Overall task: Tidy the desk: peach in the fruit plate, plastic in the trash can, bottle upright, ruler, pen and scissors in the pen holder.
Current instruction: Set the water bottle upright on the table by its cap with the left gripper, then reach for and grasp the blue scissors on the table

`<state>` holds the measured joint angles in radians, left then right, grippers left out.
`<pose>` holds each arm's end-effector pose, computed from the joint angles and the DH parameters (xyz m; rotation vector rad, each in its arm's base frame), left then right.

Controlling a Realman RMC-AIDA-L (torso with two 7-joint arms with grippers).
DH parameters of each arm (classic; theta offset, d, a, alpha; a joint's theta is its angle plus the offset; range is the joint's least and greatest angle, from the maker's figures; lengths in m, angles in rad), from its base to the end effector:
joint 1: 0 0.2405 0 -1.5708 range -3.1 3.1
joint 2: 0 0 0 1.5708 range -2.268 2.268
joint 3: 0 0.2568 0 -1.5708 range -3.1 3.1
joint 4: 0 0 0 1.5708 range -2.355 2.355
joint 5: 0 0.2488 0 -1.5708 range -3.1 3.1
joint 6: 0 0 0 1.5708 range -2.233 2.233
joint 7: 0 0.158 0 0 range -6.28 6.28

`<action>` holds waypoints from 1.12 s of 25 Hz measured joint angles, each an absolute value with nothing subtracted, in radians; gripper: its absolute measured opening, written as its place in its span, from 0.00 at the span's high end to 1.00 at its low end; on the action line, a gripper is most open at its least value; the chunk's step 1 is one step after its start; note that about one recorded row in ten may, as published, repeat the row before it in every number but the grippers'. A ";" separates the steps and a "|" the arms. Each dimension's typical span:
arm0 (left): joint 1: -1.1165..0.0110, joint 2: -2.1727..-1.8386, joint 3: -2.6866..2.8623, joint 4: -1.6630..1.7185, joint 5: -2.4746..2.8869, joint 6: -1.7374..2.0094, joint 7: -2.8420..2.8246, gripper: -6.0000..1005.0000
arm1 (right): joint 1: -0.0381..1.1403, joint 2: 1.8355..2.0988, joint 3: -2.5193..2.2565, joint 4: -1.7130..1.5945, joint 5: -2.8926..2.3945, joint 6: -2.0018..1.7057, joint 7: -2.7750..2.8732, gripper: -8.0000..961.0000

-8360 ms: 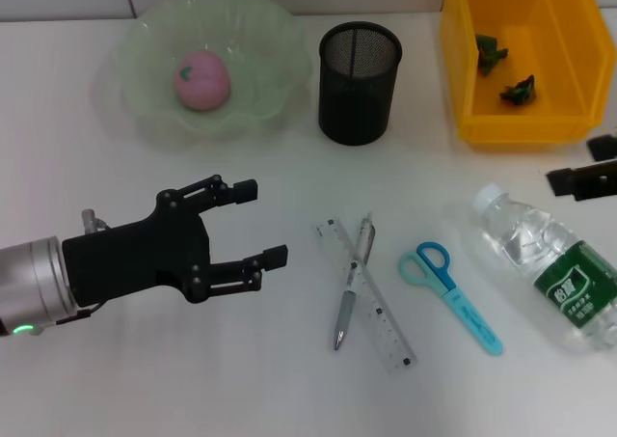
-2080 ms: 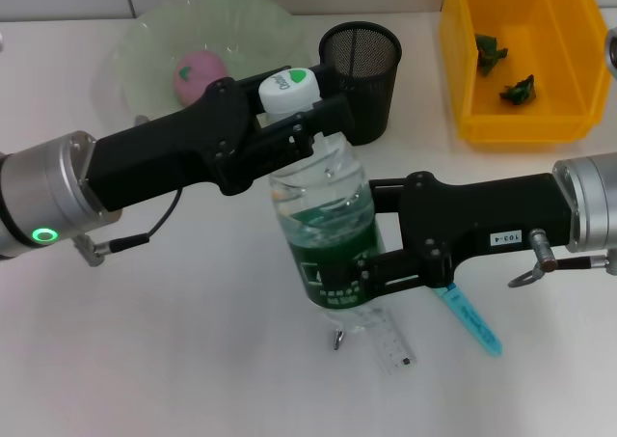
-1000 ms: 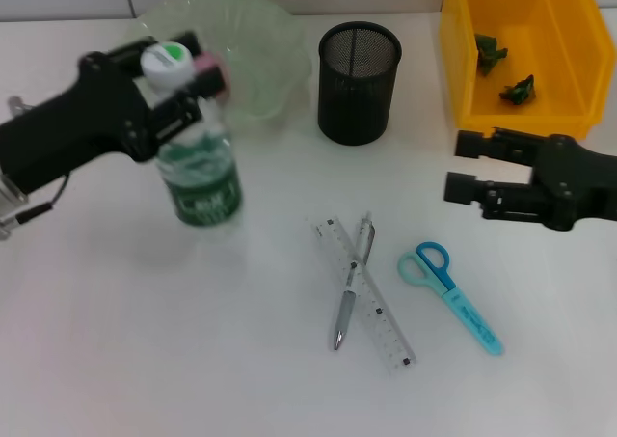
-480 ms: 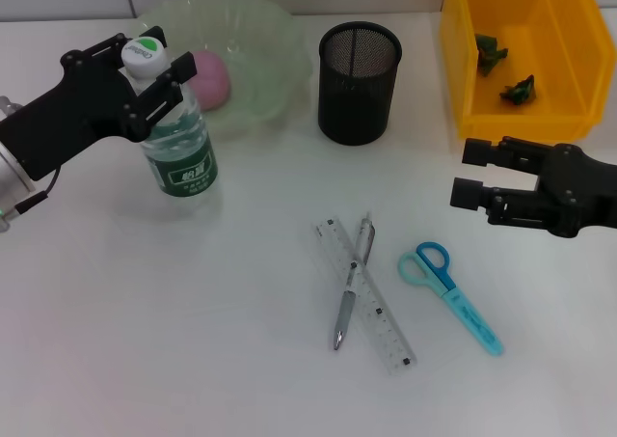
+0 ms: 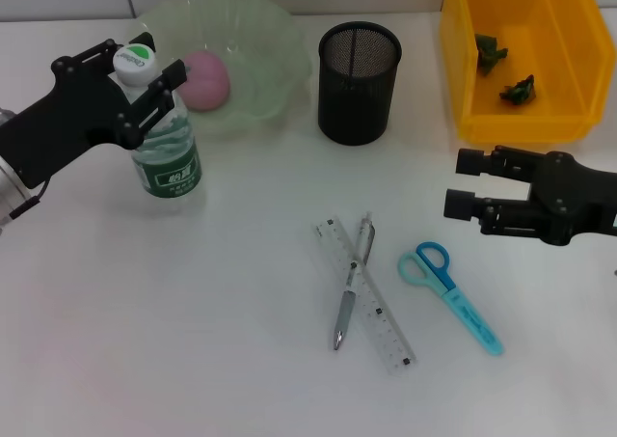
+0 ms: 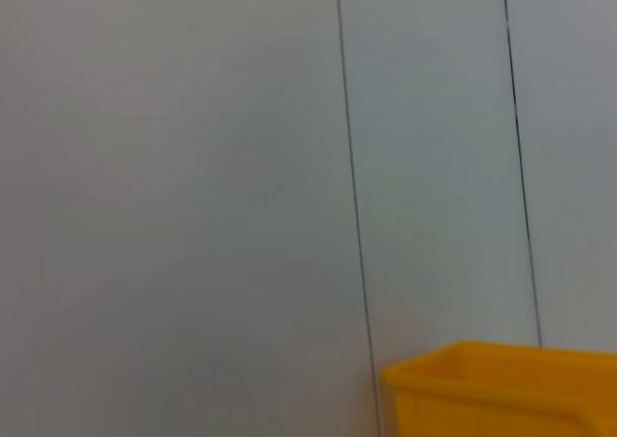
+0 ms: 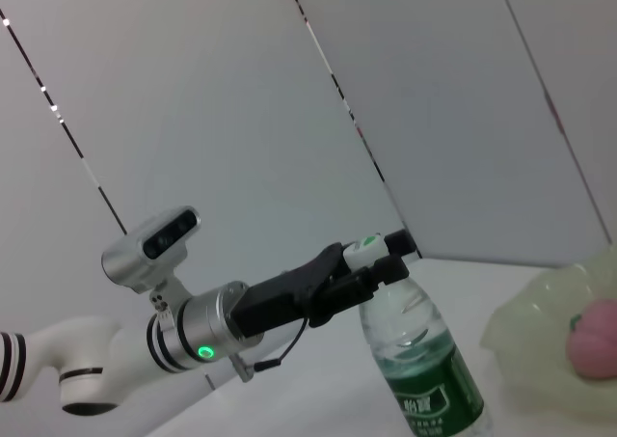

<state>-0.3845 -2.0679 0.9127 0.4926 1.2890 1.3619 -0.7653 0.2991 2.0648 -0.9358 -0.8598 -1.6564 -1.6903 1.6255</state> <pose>-0.3043 0.3671 -0.0019 -2.2052 -0.2347 -0.8597 0.2718 0.3202 0.0184 -2.6946 0.8235 0.9860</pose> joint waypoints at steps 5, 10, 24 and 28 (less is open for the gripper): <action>-0.383 -2.074 0.913 0.472 1.282 1.336 -0.733 0.54 | 0.306 2.067 -0.936 -0.854 -1.672 -1.689 1.625 0.14; -0.381 -2.073 0.913 0.450 1.229 1.339 -0.737 0.51 | 0.308 2.067 -0.937 -0.854 -1.672 -1.689 1.625 0.14; -0.334 -2.064 0.915 0.476 1.144 1.536 -0.803 0.25 | 0.318 2.071 -0.863 -0.864 -1.688 -1.700 1.634 0.14; -0.326 -2.061 0.930 0.480 1.167 1.645 -0.814 0.19 | 0.325 2.066 -0.793 -0.895 -1.687 -1.726 1.684 0.14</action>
<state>-0.3256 -2.0605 0.9301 0.4797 1.1669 1.6453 -0.8143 0.3253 2.0663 -0.7929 -0.8954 -1.6873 -1.7255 1.6843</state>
